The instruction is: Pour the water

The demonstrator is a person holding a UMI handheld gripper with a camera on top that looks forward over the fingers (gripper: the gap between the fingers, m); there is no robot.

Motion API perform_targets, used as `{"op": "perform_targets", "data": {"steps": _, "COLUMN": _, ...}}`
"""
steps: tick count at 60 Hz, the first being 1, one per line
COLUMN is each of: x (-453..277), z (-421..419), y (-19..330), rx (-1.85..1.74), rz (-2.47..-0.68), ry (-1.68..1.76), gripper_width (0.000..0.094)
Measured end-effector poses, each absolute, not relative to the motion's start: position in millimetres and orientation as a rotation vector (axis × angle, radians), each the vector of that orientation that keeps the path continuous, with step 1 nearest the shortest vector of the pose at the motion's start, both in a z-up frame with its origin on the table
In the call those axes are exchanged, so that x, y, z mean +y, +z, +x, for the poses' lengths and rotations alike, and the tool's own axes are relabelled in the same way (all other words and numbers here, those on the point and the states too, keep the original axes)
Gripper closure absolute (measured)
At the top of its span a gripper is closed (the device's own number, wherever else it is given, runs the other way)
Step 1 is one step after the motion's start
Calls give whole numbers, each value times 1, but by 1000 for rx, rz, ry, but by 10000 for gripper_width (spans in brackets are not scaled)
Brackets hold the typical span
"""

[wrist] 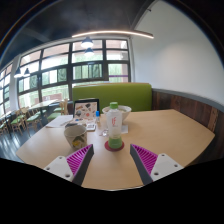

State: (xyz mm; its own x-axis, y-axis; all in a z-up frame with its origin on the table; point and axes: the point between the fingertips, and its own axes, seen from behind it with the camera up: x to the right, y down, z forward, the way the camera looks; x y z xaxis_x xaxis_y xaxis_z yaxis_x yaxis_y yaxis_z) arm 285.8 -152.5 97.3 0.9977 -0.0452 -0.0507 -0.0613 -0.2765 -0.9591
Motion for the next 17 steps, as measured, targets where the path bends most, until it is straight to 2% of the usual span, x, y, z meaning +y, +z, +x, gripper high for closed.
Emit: {"op": "perform_targets", "data": {"steps": 17, "x": -249, "z": 246, "y": 112, "rx": 41, "rz": -1792, "ry": 27, "gripper_width": 110}}
